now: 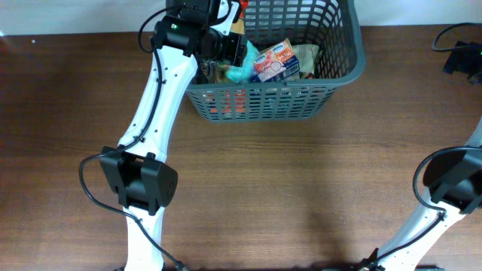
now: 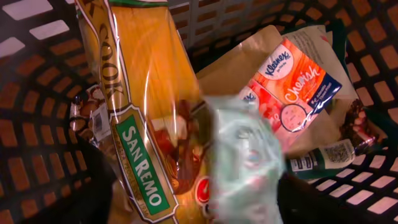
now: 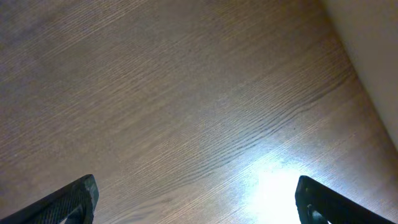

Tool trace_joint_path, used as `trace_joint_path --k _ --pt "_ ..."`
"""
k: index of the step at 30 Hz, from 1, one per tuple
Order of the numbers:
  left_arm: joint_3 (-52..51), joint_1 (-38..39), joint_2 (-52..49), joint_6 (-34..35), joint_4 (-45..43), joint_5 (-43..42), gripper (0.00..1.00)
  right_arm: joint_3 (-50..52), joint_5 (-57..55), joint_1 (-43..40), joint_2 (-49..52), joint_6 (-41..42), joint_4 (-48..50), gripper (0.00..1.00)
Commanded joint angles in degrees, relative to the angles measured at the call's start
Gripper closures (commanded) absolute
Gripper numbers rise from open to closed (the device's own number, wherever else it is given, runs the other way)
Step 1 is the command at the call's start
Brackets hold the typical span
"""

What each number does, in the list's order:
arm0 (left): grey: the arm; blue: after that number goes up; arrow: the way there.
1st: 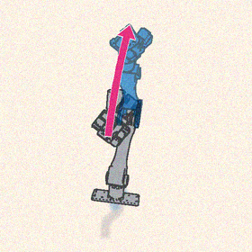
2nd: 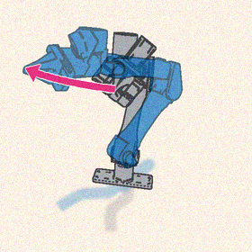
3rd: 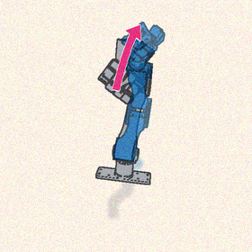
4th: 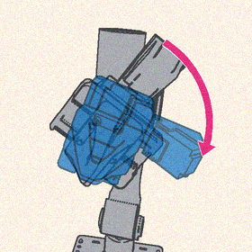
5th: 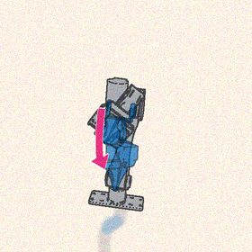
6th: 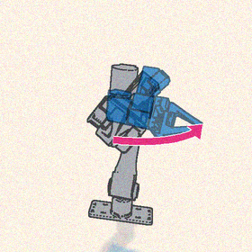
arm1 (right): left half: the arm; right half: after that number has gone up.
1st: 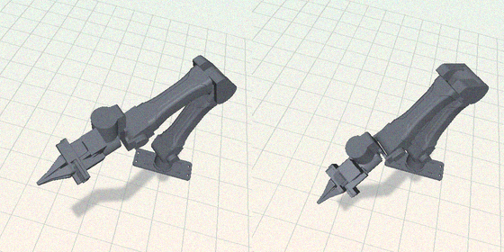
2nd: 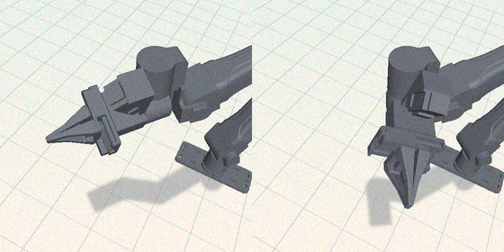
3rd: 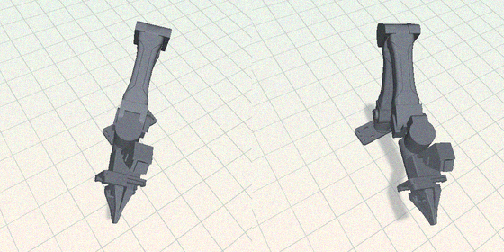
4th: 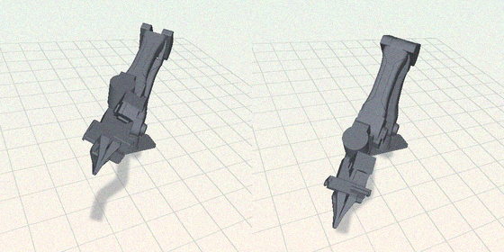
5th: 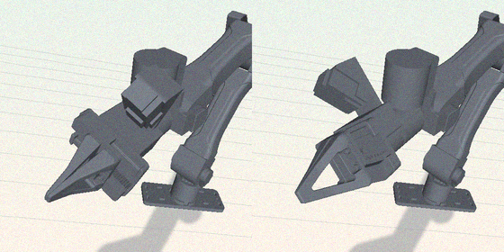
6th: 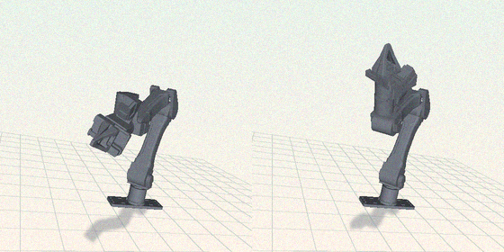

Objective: Pack container

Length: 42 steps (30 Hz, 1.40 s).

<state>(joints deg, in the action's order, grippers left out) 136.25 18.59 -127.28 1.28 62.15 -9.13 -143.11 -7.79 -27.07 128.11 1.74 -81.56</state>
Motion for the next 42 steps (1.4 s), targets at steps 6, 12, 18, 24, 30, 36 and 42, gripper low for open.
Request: trace_joint_path --k 6,12,18,24,30,36,42 --pt "2.54 -0.04 1.36 -0.48 -0.87 2.95 0.08 0.09 0.09 0.04 -0.22 0.70 0.13 0.01" --pt "11.13 -1.75 4.92 -0.46 -0.66 4.79 0.02 0.09 0.09 0.04 -0.22 0.70 0.13 0.01" --pt "16.61 -5.01 13.84 -0.48 3.13 14.47 0.03 0.09 0.09 0.04 -0.22 0.70 0.13 0.01" --pt "16.61 -7.43 24.55 -0.48 12.13 27.32 0.03 0.09 0.09 0.04 -0.22 0.70 0.13 0.01" --pt "16.59 -10.36 34.12 -0.42 21.70 31.21 0.02 0.09 0.09 0.04 -0.22 0.70 0.13 0.01" --pt "16.59 -13.44 38.86 0.00 28.02 31.28 0.03 0.09 0.09 0.04 -0.22 0.70 0.13 0.01" --pt "15.02 -16.55 40.68 2.32 34.51 29.38 0.03 0.09 0.09 0.04 -0.22 0.70 0.13 0.01"
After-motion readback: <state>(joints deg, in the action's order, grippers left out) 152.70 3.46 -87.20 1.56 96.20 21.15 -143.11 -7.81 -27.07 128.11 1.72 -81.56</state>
